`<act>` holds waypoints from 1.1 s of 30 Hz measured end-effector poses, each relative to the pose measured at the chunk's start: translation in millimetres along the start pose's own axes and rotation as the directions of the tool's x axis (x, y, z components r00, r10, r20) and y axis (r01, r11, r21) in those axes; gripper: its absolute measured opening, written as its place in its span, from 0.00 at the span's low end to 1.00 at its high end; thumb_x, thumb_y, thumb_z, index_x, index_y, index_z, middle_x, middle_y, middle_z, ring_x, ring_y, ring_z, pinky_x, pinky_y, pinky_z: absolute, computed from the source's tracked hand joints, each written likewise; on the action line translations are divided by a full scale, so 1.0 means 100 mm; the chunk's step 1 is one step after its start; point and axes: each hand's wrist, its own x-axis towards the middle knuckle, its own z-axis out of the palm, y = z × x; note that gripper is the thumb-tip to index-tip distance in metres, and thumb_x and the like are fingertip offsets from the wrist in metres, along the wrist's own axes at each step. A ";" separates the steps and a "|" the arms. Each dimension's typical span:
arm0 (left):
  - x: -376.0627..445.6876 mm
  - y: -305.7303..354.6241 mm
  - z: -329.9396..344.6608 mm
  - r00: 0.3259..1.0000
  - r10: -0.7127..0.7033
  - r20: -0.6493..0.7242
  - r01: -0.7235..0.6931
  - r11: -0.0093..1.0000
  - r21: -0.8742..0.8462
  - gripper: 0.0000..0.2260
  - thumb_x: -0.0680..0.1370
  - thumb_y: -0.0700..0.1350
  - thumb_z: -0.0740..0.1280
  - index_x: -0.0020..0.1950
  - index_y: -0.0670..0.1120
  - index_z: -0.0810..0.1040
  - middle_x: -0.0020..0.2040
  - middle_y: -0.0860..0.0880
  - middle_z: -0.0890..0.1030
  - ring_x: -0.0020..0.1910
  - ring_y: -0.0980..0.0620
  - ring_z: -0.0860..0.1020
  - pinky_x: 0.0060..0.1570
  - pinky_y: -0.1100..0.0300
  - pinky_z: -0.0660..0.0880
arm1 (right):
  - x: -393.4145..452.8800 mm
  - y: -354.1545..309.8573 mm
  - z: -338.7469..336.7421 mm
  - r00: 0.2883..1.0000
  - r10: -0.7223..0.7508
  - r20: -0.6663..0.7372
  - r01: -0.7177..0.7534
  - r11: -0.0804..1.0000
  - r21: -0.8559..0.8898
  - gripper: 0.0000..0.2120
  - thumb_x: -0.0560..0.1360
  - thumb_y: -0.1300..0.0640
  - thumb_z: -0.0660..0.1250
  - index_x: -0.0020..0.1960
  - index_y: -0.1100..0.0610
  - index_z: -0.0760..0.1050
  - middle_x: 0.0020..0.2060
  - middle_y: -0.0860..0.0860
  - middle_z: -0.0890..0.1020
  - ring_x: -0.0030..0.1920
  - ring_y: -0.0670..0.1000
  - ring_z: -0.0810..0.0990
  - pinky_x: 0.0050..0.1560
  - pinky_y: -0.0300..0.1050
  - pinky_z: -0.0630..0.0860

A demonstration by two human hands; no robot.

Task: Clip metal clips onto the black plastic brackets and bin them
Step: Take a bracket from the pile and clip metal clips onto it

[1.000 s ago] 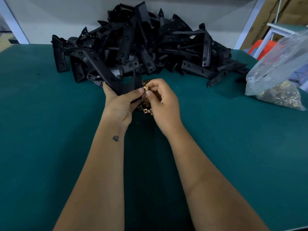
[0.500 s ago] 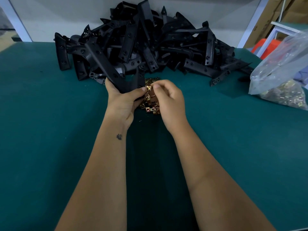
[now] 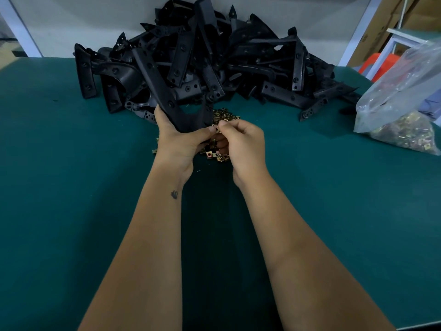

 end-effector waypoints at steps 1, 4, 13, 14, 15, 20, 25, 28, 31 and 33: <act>0.00 0.00 -0.01 1.000 0.003 -0.004 -0.003 1.000 0.011 0.38 0.70 0.24 0.71 0.73 0.48 0.61 0.61 0.47 0.78 0.51 0.51 0.84 0.45 0.57 0.81 | 0.00 0.00 0.00 1.000 0.006 0.005 -0.006 1.000 -0.007 0.11 0.78 0.62 0.67 0.37 0.55 0.78 0.32 0.50 0.79 0.34 0.47 0.76 0.33 0.39 0.73; 0.00 0.00 -0.02 1.000 0.009 -0.004 -0.009 1.000 0.027 0.38 0.70 0.24 0.71 0.73 0.48 0.60 0.63 0.45 0.77 0.54 0.49 0.83 0.45 0.58 0.81 | 0.02 0.01 0.00 1.000 0.008 0.014 -0.007 1.000 -0.025 0.12 0.78 0.62 0.67 0.36 0.56 0.77 0.30 0.50 0.77 0.30 0.46 0.73 0.28 0.35 0.70; 0.02 0.03 -0.09 1.000 0.010 0.003 -0.010 1.000 -0.017 0.39 0.71 0.26 0.71 0.75 0.50 0.59 0.68 0.43 0.75 0.54 0.49 0.82 0.49 0.54 0.81 | 0.02 0.01 0.00 0.991 0.013 0.132 -0.027 0.994 0.107 0.08 0.79 0.64 0.64 0.43 0.59 0.79 0.33 0.51 0.79 0.28 0.44 0.75 0.28 0.37 0.73; 0.02 0.04 -0.11 1.000 0.012 0.002 -0.012 1.000 -0.020 0.40 0.71 0.26 0.71 0.75 0.50 0.58 0.68 0.43 0.74 0.52 0.50 0.83 0.48 0.55 0.81 | 0.02 0.00 -0.01 0.987 0.002 0.162 -0.019 0.994 0.106 0.08 0.79 0.64 0.63 0.45 0.59 0.80 0.34 0.52 0.80 0.29 0.45 0.76 0.29 0.38 0.74; 0.03 0.05 -0.13 1.000 0.017 0.006 -0.017 1.000 -0.018 0.39 0.71 0.26 0.71 0.75 0.49 0.58 0.67 0.43 0.75 0.51 0.51 0.83 0.47 0.56 0.81 | 0.03 0.00 -0.03 0.982 -0.011 0.190 -0.010 0.994 0.107 0.09 0.80 0.64 0.62 0.47 0.59 0.80 0.36 0.52 0.80 0.30 0.45 0.76 0.30 0.38 0.75; 0.04 0.05 -0.17 0.999 0.025 0.046 -0.026 1.000 0.011 0.36 0.72 0.26 0.70 0.73 0.47 0.60 0.58 0.47 0.80 0.48 0.53 0.83 0.47 0.57 0.80 | 0.05 -0.02 -0.13 0.956 -0.101 0.277 0.097 0.995 0.028 0.08 0.77 0.66 0.67 0.51 0.56 0.82 0.39 0.50 0.81 0.36 0.45 0.79 0.39 0.41 0.78; 0.06 0.01 -0.15 1.000 0.000 0.009 0.000 1.000 -0.023 0.34 0.72 0.26 0.70 0.71 0.50 0.63 0.62 0.48 0.78 0.48 0.54 0.84 0.48 0.56 0.81 | 0.03 0.01 -0.10 0.950 -0.253 0.181 0.290 0.932 -0.220 0.10 0.71 0.66 0.73 0.43 0.51 0.80 0.38 0.45 0.82 0.40 0.42 0.81 0.44 0.40 0.80; 0.09 0.00 -0.16 1.000 -0.011 -0.009 0.010 0.999 -0.054 0.32 0.71 0.25 0.69 0.66 0.52 0.65 0.58 0.47 0.79 0.46 0.53 0.84 0.47 0.55 0.81 | 0.01 0.05 -0.06 0.919 -0.365 0.151 0.395 0.864 -0.313 0.07 0.71 0.63 0.75 0.42 0.54 0.80 0.36 0.43 0.81 0.38 0.38 0.79 0.40 0.31 0.75; 0.10 0.00 -0.16 1.000 -0.024 -0.012 0.023 0.994 -0.109 0.31 0.71 0.24 0.68 0.65 0.51 0.65 0.57 0.46 0.79 0.47 0.50 0.84 0.47 0.53 0.81 | -0.02 0.07 -0.04 0.827 -0.540 0.155 0.553 0.734 -0.395 0.04 0.71 0.65 0.74 0.41 0.60 0.80 0.35 0.46 0.80 0.36 0.43 0.77 0.37 0.34 0.74; 0.11 0.00 -0.16 0.999 -0.036 -0.023 0.032 0.988 -0.148 0.31 0.71 0.24 0.67 0.66 0.50 0.65 0.57 0.45 0.79 0.50 0.47 0.83 0.49 0.51 0.81 | -0.04 0.07 -0.02 0.754 -0.635 0.169 0.630 0.627 -0.459 0.05 0.70 0.66 0.74 0.39 0.62 0.79 0.34 0.46 0.77 0.34 0.45 0.75 0.35 0.39 0.74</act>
